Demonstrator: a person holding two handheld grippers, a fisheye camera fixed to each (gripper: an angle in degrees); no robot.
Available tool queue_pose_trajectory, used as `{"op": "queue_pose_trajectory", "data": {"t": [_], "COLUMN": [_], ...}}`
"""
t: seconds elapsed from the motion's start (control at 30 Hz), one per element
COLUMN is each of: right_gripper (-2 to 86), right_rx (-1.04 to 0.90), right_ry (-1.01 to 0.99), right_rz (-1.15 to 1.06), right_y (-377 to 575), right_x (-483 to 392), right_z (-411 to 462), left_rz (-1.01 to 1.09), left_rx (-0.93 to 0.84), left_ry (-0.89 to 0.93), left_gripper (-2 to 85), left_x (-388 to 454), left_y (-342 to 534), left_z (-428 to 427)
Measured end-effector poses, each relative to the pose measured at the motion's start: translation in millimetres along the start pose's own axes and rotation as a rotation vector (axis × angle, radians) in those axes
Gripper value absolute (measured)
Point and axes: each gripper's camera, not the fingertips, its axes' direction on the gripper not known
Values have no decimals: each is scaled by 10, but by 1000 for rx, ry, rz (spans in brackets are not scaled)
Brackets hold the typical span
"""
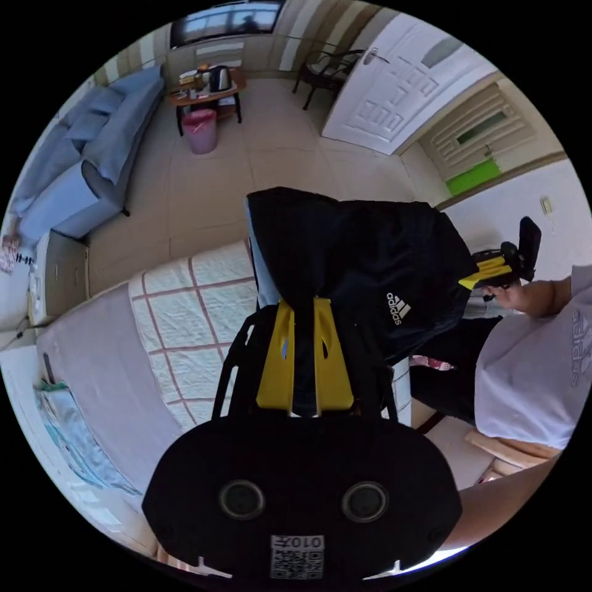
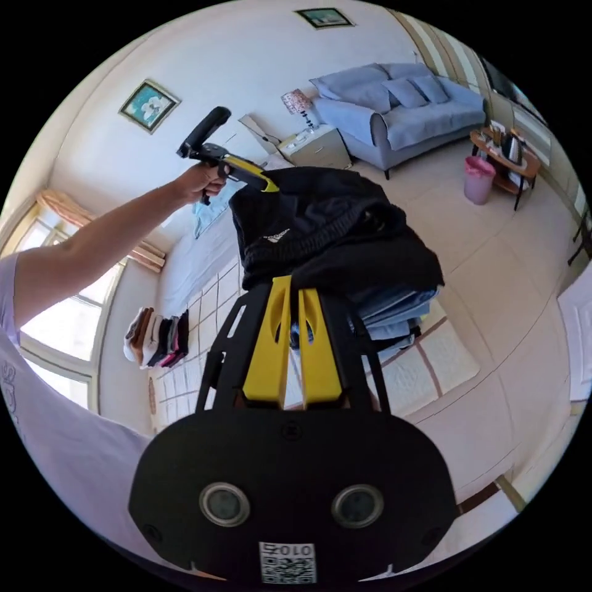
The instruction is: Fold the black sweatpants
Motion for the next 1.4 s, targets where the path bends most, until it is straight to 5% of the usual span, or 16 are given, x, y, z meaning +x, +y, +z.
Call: {"op": "queue_pose_trajectory", "data": {"t": [0.13, 0.33, 0.73, 0.9, 1.27, 1.4], "right_gripper": [40, 41, 34, 26, 26, 26], "right_rx": [19, -109, -138, -141, -108, -29], "right_ry": [131, 57, -6, 34, -30, -151], "right_rz": [-125, -3, -29, -96, -704, -818], "right_y": [-12, -23, -95, -7, -306, -375], "right_x": [-310, -185, -400, -685, -2766, -3730], "right_z": [-58, 255, 26, -251, -343, -467], "left_rz": [115, -137, -440, -514, -788, -703], "left_rx": [36, -77, 243, 691, 746, 817], "left_ry": [-65, 30, 87, -60, -348, -514], "left_gripper": [65, 62, 53, 26, -1, -1], "left_x": [161, -23, 191, 1425, 4815, 5772], "left_y": [-180, 17, 1182, 2630, 4472, 4873], "left_z": [-229, 528, 146, -414, -529, -962]}}
